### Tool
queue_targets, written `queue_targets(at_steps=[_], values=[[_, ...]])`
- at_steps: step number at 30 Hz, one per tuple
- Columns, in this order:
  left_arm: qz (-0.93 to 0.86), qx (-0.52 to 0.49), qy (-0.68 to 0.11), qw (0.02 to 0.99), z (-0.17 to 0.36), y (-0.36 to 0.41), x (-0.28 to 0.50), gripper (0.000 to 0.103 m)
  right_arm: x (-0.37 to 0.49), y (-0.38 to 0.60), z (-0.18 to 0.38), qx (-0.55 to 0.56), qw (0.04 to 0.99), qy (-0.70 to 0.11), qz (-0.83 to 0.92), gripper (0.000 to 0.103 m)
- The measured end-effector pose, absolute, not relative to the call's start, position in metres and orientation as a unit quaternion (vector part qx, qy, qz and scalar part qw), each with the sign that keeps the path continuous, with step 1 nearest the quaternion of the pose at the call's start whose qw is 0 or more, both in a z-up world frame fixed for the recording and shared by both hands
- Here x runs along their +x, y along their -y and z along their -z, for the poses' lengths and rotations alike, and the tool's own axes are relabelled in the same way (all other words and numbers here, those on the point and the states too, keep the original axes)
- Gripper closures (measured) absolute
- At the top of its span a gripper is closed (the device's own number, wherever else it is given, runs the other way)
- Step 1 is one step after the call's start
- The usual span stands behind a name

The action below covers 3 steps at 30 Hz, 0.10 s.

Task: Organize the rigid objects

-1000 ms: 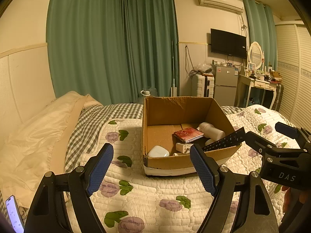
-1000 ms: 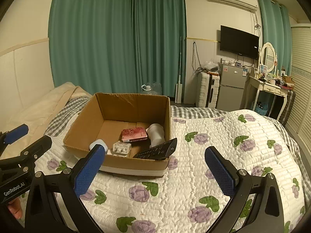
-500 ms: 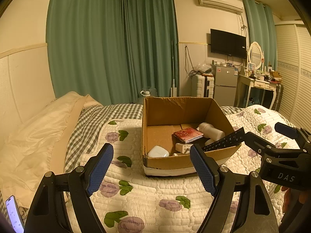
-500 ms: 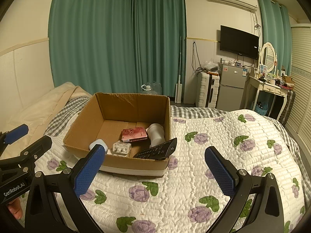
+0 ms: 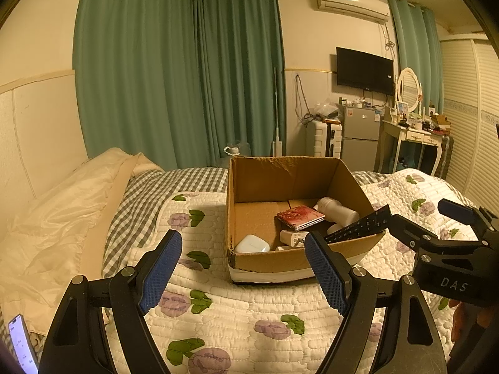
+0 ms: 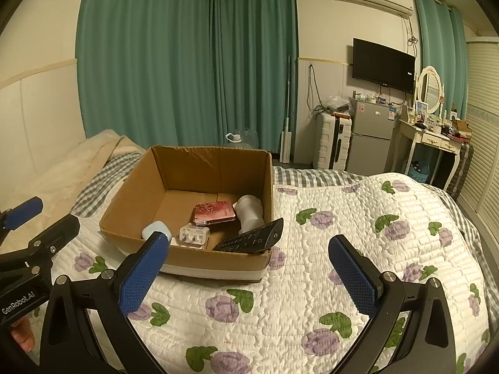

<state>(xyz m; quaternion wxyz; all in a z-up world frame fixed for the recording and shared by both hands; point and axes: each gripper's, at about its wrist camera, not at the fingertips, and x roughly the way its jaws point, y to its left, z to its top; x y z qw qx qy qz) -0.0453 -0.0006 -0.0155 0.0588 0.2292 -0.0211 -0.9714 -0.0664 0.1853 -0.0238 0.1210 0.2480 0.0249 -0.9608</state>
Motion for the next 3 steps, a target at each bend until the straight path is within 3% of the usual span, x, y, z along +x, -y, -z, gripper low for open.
queue_targets(at_steps=[3], values=[[0.971,0.23,0.022,0.06,0.0164,0.0005,-0.0462,0.019,-0.0677,-0.1846,0.0244,0.251,0.119,-0.025,0.96,0.0]])
